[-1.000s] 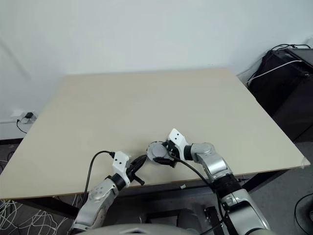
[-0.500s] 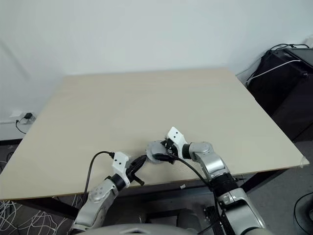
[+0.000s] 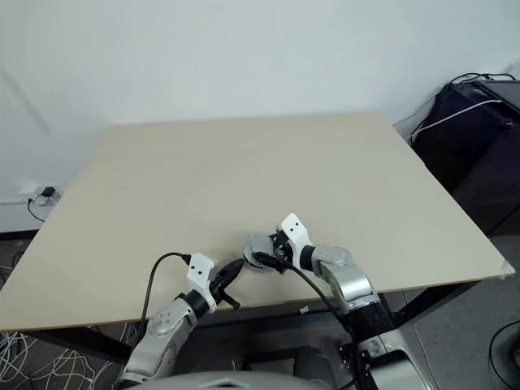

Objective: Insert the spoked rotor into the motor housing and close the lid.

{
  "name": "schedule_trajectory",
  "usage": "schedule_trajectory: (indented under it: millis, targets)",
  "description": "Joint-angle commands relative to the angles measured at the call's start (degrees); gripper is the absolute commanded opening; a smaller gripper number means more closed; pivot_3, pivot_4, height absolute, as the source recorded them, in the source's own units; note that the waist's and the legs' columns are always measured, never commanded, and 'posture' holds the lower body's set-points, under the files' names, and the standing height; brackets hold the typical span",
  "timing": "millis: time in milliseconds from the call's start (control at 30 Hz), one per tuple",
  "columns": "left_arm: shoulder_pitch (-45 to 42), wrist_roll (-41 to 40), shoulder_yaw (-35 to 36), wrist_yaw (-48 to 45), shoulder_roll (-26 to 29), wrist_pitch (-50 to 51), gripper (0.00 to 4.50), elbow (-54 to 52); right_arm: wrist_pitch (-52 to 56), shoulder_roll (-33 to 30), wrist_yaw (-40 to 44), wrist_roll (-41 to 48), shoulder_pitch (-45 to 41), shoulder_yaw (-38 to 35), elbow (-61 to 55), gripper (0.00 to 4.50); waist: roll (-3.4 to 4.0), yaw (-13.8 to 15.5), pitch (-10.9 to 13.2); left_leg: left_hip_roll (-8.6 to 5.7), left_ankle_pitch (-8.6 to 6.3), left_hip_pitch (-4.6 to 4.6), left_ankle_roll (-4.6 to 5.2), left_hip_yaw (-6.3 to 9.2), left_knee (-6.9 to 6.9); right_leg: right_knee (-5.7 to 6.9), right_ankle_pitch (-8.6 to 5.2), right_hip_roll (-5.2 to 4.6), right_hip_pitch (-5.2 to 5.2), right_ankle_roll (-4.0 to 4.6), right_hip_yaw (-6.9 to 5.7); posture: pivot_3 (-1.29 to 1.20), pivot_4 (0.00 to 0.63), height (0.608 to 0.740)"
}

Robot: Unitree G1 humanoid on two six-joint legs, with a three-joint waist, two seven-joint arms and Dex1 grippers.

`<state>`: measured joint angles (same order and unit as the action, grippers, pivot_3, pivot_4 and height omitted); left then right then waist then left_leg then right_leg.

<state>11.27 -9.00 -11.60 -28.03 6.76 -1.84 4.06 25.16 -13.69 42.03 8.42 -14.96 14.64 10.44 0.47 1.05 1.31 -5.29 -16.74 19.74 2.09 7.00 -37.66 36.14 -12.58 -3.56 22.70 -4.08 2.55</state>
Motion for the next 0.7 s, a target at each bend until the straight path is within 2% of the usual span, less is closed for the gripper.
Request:
schedule_trajectory:
  millis: [33, 700]
  targets:
    - [-0.62, -0.36, 0.24, -0.25, -0.32, -1.59, 0.0, -0.84, 1.53, 0.1, -2.05, -1.72, -1.2, 0.87, -0.69, 3.29, 0.05, 0.0, -0.04, 0.0, 0.0, -0.02, 0.0, 0.0, -0.01, 0.0, 0.0, 0.0, -0.01, 0.0, 0.0, 0.0, 0.0, 0.74]
    - [0.09, -1.13, 1.2, -2.2, 1.92, -1.64, 0.0, -2.71, 5.24, -0.96, -4.99, -6.46, -2.66, 4.72, -0.3, 3.29, 0.24, -0.14, -0.19, 0.02, 0.04, -0.15, -0.02, -0.01, -0.14, 0.01, -0.05, 0.02, -0.18, -0.31, 0.0, 0.0, 0.0, 0.74]
